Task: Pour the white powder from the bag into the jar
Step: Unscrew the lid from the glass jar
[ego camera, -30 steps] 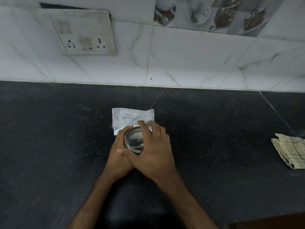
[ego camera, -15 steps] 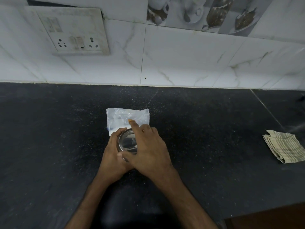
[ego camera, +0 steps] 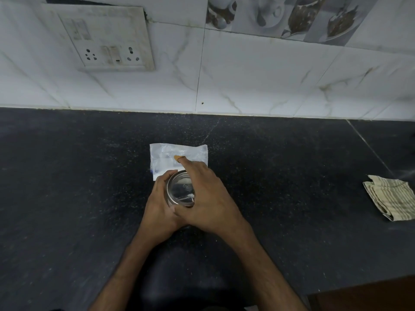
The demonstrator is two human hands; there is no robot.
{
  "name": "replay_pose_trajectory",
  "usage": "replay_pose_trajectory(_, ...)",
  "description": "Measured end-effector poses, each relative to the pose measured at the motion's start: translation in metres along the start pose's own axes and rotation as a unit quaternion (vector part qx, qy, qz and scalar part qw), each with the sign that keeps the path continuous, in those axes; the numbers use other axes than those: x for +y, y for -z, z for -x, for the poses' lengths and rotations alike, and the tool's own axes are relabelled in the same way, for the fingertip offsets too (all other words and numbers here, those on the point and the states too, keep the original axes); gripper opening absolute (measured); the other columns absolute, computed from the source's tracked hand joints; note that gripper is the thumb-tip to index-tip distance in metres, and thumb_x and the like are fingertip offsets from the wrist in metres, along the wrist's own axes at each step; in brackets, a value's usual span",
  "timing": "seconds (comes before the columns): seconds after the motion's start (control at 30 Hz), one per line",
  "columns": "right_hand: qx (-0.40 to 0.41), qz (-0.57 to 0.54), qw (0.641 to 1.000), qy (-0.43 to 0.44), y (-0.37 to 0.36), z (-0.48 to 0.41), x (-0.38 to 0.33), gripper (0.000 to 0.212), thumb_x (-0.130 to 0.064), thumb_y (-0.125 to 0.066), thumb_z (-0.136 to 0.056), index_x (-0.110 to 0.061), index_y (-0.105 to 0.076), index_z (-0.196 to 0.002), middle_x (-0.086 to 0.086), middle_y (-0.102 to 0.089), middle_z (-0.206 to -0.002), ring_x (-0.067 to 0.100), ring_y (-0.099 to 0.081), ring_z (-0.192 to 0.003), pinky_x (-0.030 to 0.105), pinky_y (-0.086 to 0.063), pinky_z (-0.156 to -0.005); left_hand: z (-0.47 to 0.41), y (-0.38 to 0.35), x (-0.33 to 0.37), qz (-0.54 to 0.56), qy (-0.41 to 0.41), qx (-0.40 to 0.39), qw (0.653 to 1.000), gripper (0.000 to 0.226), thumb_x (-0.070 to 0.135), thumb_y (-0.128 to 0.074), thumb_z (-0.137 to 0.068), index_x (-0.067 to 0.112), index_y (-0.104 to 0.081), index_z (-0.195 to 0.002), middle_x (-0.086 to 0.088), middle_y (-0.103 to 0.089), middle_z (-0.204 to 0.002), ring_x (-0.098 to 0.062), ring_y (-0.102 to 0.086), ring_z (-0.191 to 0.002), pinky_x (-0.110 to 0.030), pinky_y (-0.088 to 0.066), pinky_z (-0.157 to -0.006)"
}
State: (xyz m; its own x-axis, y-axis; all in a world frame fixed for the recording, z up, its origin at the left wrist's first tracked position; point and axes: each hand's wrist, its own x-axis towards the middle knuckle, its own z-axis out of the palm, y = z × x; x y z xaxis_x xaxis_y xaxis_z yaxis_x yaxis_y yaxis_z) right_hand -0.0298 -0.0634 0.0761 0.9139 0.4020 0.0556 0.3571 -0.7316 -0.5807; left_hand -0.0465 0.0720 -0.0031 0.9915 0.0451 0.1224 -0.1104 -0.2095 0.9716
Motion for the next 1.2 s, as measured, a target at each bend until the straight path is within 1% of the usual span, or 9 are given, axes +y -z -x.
replay_pose_trajectory(0.17, 0.121, -0.023, 0.992, -0.038, -0.022, 0.011, -0.009, 0.086, -0.048, -0.078, -0.075, -0.020, -0.042, -0.148, 0.001, -0.048, -0.139, 0.015, -0.045, -0.127, 0.037, -0.040, -0.109, 0.000, 0.001, 0.000, 0.010, -0.009, 0.008, 1.000, 0.081, 0.031, -0.084, -0.061, 0.041, -0.044, -0.131, 0.004, -0.060, -0.130, -0.010, -0.063, -0.117, -0.040, -0.054, -0.098)
replay_pose_trajectory(0.27, 0.093, -0.039, 0.995, 0.001, -0.019, 0.009, -0.002, 0.084, -0.039, -0.076, -0.073, -0.022, -0.041, -0.148, -0.003, -0.051, -0.140, 0.012, -0.047, -0.130, 0.043, -0.033, -0.114, -0.001, 0.000, 0.000, 0.011, -0.011, 0.018, 1.000, 0.077, 0.032, -0.084, -0.062, 0.044, -0.046, -0.129, 0.006, -0.061, -0.129, -0.011, -0.063, -0.116, -0.037, -0.055, -0.096)
replay_pose_trajectory(0.4, 0.116, -0.014, 0.993, -0.019, -0.017, 0.004, -0.004, 0.096, -0.063, -0.077, -0.067, -0.028, -0.038, -0.148, -0.007, -0.048, -0.142, 0.008, -0.043, -0.134, 0.034, -0.026, -0.117, 0.001, -0.001, -0.003, 0.016, -0.015, 0.021, 1.000, 0.079, 0.035, -0.085, -0.062, 0.046, -0.045, -0.130, 0.006, -0.061, -0.130, -0.014, -0.064, -0.118, -0.036, -0.054, -0.095)
replay_pose_trajectory(0.5, 0.099, -0.005, 0.995, -0.014, -0.023, 0.008, -0.005, 0.088, -0.047, -0.079, -0.072, -0.022, -0.042, -0.147, -0.003, -0.050, -0.139, 0.012, -0.044, -0.131, 0.033, -0.030, -0.115, 0.000, -0.001, -0.006, 0.010, -0.013, 0.021, 1.000, 0.078, 0.035, -0.084, -0.064, 0.040, -0.047, -0.132, 0.004, -0.061, -0.129, -0.015, -0.064, -0.117, -0.041, -0.054, -0.097)
replay_pose_trajectory(0.67, 0.035, -0.009, 0.999, 0.018, -0.013, 0.002, 0.000, 0.093, -0.043, -0.077, -0.069, -0.032, -0.032, -0.149, -0.008, -0.043, -0.148, 0.006, -0.034, -0.140, 0.029, -0.001, -0.118, -0.001, -0.001, -0.007, 0.005, -0.008, 0.025, 1.000, 0.081, 0.033, -0.086, -0.062, 0.041, -0.047, -0.133, 0.008, -0.062, -0.129, -0.012, -0.064, -0.118, -0.041, -0.054, -0.097)
replay_pose_trajectory(0.83, 0.076, -0.031, 0.997, -0.004, -0.016, 0.006, -0.003, 0.079, -0.038, -0.077, -0.076, -0.022, -0.044, -0.146, -0.003, -0.049, -0.140, 0.011, -0.043, -0.131, 0.039, -0.029, -0.118, 0.000, -0.001, -0.008, 0.011, -0.008, 0.022, 1.000, 0.083, 0.031, -0.087, -0.060, 0.035, -0.048, -0.133, 0.006, -0.062, -0.129, -0.012, -0.064, -0.117, -0.037, -0.055, -0.097)
replay_pose_trajectory(0.97, 0.020, -0.047, 0.999, 0.020, -0.006, 0.002, 0.002, 0.084, -0.039, -0.074, -0.072, -0.032, -0.036, -0.147, -0.012, -0.046, -0.144, 0.003, -0.039, -0.135, 0.034, -0.010, -0.121, -0.001, -0.002, -0.009, 0.008, -0.004, 0.024, 1.000, 0.090, 0.034, -0.090, -0.055, 0.031, -0.047, -0.135, 0.004, -0.062, -0.130, -0.014, -0.064, -0.118, -0.040, -0.054, -0.098)
replay_pose_trajectory(1.07, 0.064, -0.017, 0.998, -0.007, -0.005, 0.003, 0.001, 0.089, -0.064, -0.069, -0.068, -0.032, -0.039, -0.145, -0.009, -0.051, -0.138, 0.007, -0.044, -0.129, 0.032, -0.022, -0.115, 0.000, -0.001, -0.014, 0.003, -0.007, 0.014, 1.000, 0.099, 0.031, -0.093, -0.052, 0.026, -0.044, -0.137, 0.000, -0.060, -0.132, -0.018, -0.062, -0.120, -0.048, -0.053, -0.098)
replay_pose_trajectory(1.2, 0.050, -0.004, 0.999, 0.007, -0.005, 0.005, 0.003, 0.077, -0.045, -0.076, -0.074, -0.027, -0.047, -0.142, -0.007, -0.052, -0.135, 0.009, -0.047, -0.125, 0.040, -0.030, -0.115, -0.001, -0.001, -0.010, -0.010, -0.016, 0.020, 1.000, 0.098, 0.037, -0.095, -0.050, 0.034, -0.046, -0.135, 0.007, -0.061, -0.130, -0.014, -0.063, -0.119, -0.043, -0.054, -0.096)
